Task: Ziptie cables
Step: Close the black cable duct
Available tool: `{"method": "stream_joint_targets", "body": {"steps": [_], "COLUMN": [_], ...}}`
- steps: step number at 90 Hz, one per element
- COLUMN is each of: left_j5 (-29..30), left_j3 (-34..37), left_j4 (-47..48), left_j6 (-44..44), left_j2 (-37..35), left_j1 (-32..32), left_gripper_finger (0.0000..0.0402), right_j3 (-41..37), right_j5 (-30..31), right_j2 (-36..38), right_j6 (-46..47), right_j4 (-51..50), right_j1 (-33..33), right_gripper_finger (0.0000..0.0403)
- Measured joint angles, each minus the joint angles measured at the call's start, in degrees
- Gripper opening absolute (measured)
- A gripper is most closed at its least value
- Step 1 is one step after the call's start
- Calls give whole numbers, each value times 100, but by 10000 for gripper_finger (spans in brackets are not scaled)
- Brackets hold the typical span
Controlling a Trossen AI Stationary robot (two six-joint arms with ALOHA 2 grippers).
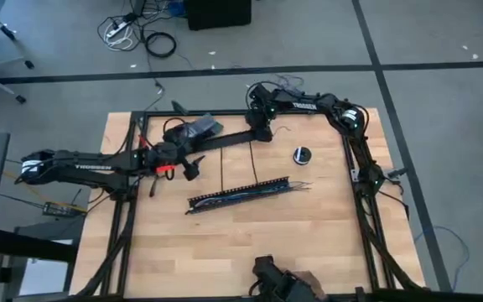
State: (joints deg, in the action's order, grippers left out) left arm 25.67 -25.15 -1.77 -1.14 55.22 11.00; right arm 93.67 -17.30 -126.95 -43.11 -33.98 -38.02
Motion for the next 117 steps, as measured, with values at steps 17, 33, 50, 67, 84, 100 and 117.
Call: {"method": "stream_joint_targets", "body": {"steps": [17, 33, 50, 67, 84, 100, 117], "left_j5": [16, 26, -364, -873, -1469, -2099, -2250], "left_j3": [0, -1, -2, -4, 50, 900, 1886], "left_j4": [-436, -768, -1032, -889, -676, -1469, -2618], "left_j6": [-126, -127, 146, 468, 803, 1568, 2276], "left_j2": [-17, -17, -56, -373, -842, -920, -918], "left_j1": [32, 205, 345, 441, 437, 437, 437], "left_gripper_finger": [364, 364, 364, 364, 364, 364, 364], "right_j3": [-15, -14, -11, -11, -7, -93, -526], "right_j5": [24, 310, 1253, 1930, 1921, 1909, 1307], "right_j2": [386, 1075, 2006, 2923, 3579, 3875, 3909], "right_j6": [-16, -60, 76, 480, 1114, 1338, 1941], "right_j4": [-795, -1114, -1394, -1945, -2343, -2435, -2298], "right_j1": [307, 737, 1324, 1971, 2302, 2369, 2265], "right_gripper_finger": [0, 1, 1, 1, 0, 0, 0]}}
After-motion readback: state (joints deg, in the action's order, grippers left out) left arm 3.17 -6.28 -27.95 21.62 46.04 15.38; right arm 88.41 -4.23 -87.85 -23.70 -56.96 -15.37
